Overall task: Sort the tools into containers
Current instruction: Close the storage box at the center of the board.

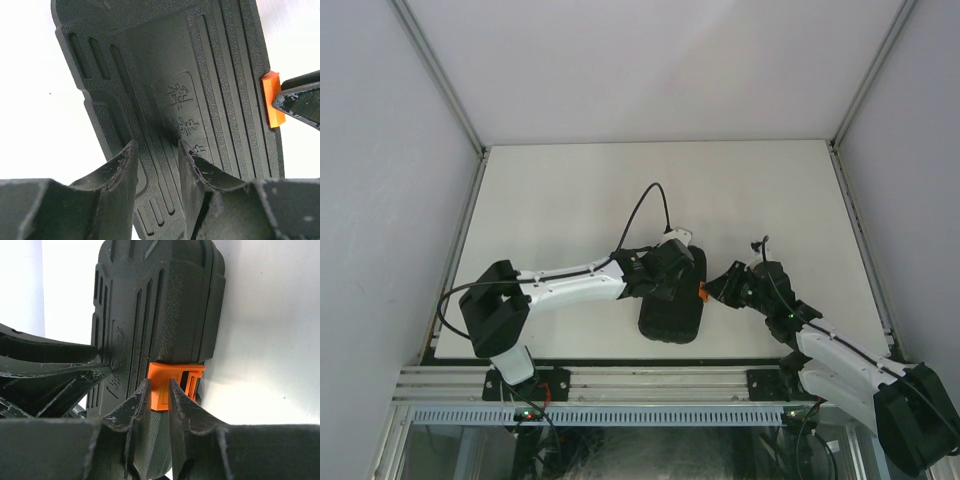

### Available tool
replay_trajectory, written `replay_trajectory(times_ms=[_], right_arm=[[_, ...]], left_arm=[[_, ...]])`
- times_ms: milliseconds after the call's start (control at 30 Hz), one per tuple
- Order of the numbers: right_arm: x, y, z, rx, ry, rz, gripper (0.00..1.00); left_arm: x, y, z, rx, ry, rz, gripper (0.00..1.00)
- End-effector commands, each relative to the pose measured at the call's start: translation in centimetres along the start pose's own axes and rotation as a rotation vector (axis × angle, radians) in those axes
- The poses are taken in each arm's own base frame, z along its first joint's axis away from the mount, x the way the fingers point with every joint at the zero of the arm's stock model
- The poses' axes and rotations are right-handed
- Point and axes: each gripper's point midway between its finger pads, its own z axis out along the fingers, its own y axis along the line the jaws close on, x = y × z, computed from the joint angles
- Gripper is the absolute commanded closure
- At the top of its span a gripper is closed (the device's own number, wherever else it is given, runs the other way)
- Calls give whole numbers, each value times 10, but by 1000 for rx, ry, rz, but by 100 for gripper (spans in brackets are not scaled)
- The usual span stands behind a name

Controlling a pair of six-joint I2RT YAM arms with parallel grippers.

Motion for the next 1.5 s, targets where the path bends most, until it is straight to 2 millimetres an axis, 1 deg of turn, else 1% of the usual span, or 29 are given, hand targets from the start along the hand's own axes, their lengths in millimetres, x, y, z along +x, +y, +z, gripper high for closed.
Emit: replay_trajectory(times_ms=[0,233,600,800,900,967,1167,1267,1333,1467], right_arm=[[-4,42,-2,-142,20,-16,84],[10,18,3,-4,83,-49,87],[30,-14,4,158,144,-72,87],[38,-19,8,177,175,-79,85],[33,-15,7,161,155,-90,81],[27,-11,3,149,122,-104,77],[1,-4,-16,145,-13,-133,70],[-7,-7,-24,166,-61,-135,70],[-9,-11,-26,187,-72,-126,72],[-8,-27,-27,284,-54,-121,84]], left_arm=[[24,-31,12,114,104,-4,60],[23,-33,13,121,106,-3,60],[23,-34,13,121,109,-2,61],[24,-33,13,118,112,0,61],[23,-33,14,116,109,0,61],[24,-32,14,113,111,-1,61],[25,-30,13,107,112,-4,62],[26,-31,14,108,114,-4,62],[26,-31,14,108,114,-4,62],[25,-31,14,109,113,-3,62]])
